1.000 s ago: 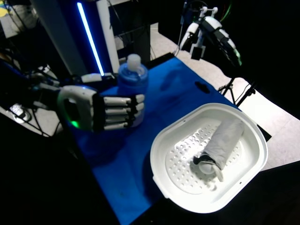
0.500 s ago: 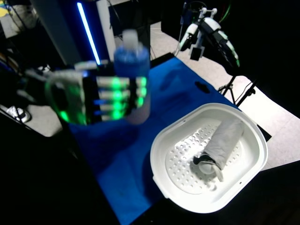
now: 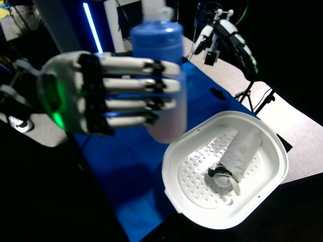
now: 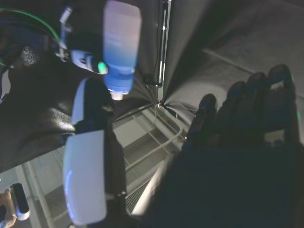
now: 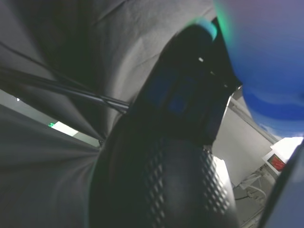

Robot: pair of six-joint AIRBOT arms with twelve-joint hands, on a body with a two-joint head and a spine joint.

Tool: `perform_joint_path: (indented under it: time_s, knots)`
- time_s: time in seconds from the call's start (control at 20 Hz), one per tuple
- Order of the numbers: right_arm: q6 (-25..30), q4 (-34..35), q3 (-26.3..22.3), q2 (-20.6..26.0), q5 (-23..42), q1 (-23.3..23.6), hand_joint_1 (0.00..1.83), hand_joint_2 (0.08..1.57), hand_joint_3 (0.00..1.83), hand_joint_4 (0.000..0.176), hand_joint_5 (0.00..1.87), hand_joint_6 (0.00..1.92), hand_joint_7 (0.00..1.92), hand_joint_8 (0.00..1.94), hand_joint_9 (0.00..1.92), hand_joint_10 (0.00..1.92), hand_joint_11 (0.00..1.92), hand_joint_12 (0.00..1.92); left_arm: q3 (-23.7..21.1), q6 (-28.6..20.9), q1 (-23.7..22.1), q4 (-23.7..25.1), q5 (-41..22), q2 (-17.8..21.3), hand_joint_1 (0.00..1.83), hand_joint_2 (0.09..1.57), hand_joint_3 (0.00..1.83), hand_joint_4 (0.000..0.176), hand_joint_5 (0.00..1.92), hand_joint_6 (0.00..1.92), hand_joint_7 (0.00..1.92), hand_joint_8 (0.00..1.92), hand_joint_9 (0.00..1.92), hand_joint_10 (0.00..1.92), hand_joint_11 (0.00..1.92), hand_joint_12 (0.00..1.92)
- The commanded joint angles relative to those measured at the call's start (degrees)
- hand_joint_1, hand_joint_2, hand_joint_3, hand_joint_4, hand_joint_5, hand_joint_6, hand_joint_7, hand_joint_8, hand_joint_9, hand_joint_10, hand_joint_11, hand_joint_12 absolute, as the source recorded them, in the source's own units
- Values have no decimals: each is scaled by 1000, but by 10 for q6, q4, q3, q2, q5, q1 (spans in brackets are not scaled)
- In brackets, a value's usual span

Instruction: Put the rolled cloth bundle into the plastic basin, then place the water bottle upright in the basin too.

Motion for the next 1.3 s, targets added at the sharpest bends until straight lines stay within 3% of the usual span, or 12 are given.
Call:
perform_joint_path:
  time_s: [0.0, 0.1, 0.2, 0.4, 0.55, 0.65, 0.95, 1.15, 1.2, 1.25]
  knots:
    - [9, 14, 10, -4, 62, 18, 1247, 1140, 0, 0, 903, 941, 982, 1219, 960, 1246, 859, 1645, 4, -6, -3, 5, -69, -2, 754, 870, 2, 176, 0, 0, 0, 0, 0, 0, 0, 0]
    - [9, 26, 42, -29, 30, 36, 1252, 1144, 1, 0, 887, 937, 985, 1234, 1009, 1319, 914, 1708, 6, -8, -3, 5, -69, -3, 757, 852, 0, 176, 0, 0, 0, 0, 0, 0, 0, 0]
    - [9, 38, 75, -59, -3, 41, 1255, 1138, 0, 0, 873, 966, 1020, 1157, 1085, 1266, 1004, 1692, 8, -9, -3, 6, -69, -3, 739, 849, 0, 176, 0, 0, 0, 0, 0, 0, 0, 0]
    - [9, 61, 142, -110, -75, 53, 1248, 1131, 0, 0, 865, 1006, 1052, 1063, 1091, 997, 979, 1468, 12, -14, -3, 8, -69, -5, 663, 827, 0, 176, 0, 0, 0, 0, 0, 0, 0, 0]
    - [9, 78, 185, -141, -117, 54, 1243, 1166, 0, 0, 820, 1000, 970, 1254, 1018, 1233, 954, 1566, 16, -18, -3, 10, -69, -7, 655, 821, 0, 176, 0, 0, 0, 0, 0, 0, 0, 0]
    - [9, 85, 205, -156, -133, 54, 1249, 1153, 0, 0, 852, 962, 982, 1225, 1010, 1175, 960, 1513, 18, -20, -3, 11, -69, -8, 629, 828, 0, 176, 0, 0, 0, 0, 0, 0, 0, 0]
    - [10, 91, 216, -161, -145, 53, 1255, 1138, 0, 0, 877, 923, 1015, 1163, 1047, 1097, 958, 1495, 17, -23, -3, 12, -71, -10, 613, 799, 0, 176, 0, 0, 0, 0, 0, 0, 0, 0]
    - [10, 96, 215, -160, -145, 47, 1219, 1167, 1, 0, 819, 1050, 959, 1208, 923, 1041, 781, 1544, 16, -26, -3, 11, -75, -10, 590, 815, 2, 176, 0, 0, 0, 0, 0, 0, 0, 0]
    - [10, 96, 214, -160, -145, 44, 989, 1205, 0, 64, 799, 1249, 956, 523, 893, 908, 702, 1469, 16, -26, -3, 11, -75, -10, 592, 803, 0, 176, 0, 0, 0, 0, 0, 0, 0, 0]
    - [10, 96, 213, -160, -145, 44, 945, 1213, 0, 127, 779, 1282, 986, 349, 890, 835, 684, 1435, 16, -26, -3, 11, -76, -10, 593, 801, 0, 176, 0, 0, 0, 0, 0, 0, 0, 0]
